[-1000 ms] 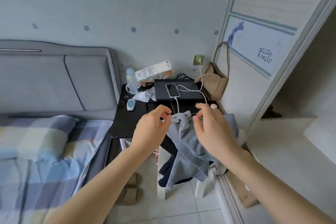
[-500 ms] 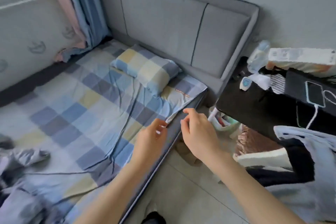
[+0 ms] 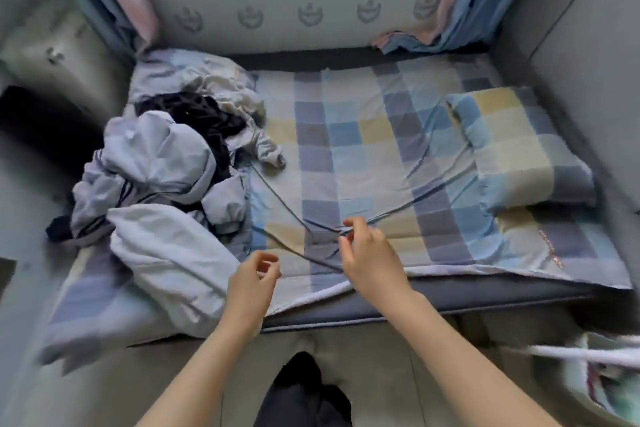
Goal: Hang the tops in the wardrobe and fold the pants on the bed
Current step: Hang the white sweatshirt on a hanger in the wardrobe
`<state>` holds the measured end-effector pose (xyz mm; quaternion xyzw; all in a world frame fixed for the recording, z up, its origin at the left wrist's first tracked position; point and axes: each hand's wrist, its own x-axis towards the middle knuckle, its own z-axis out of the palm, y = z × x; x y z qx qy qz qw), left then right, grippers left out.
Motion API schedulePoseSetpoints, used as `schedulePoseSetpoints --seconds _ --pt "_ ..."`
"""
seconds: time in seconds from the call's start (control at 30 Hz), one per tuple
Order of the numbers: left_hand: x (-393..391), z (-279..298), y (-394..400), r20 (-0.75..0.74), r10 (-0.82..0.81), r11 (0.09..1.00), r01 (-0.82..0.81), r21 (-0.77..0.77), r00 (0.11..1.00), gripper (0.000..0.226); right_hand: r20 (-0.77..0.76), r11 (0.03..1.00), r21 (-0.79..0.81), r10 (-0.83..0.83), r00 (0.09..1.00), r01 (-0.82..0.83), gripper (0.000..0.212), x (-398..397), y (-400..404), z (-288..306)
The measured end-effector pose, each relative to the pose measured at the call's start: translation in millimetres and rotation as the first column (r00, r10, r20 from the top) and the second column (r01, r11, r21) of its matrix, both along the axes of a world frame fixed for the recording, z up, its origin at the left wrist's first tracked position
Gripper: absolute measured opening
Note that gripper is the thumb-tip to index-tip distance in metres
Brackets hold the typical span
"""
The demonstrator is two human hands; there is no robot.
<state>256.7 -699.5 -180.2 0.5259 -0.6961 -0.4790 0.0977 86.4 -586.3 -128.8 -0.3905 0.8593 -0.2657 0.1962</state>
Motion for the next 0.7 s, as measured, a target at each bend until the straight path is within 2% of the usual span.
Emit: schedulePoseSetpoints --seconds 0.17,0.33,0.4,0.5,0.6,0.7 --pt "94 -49 -48 0.102 0.342 0.915 -0.356 0.189 0.934 0.011 0.186 0.974 0.122 0.168 0.968 -0.192 0.03 44 -68 -43" --pt "158 -94 -117 0.167 0.568 0.732 -0.587 0.345 0.806 0.005 0.34 0.931 0.241 0.182 0.923 -0.273 0.033 79 -142 -88" --pt "179 -117 -160 0.208 0.609 0.671 -0.637 0.379 0.765 0.006 0.373 0.916 0.283 0.169 0.912 -0.285 0.031 95 -183 -118" --pt "198 -153 -212 0.253 0.611 0.646 -0.657 0.388 0.75 0.017 0.398 0.909 0.32 0.125 0.909 -0.265 0.027 117 -235 -159" --pt "213 -199 -254 0.288 0.61 0.623 -0.671 0.403 0.738 0.005 0.42 0.888 0.368 0.107 0.901 -0.277 0.025 147 -285 -208" --pt "222 -246 -284 0.322 0.601 0.608 -0.68 0.411 0.732 0.005 0.466 0.854 0.427 0.075 0.882 -0.298 0.027 177 -322 -258"
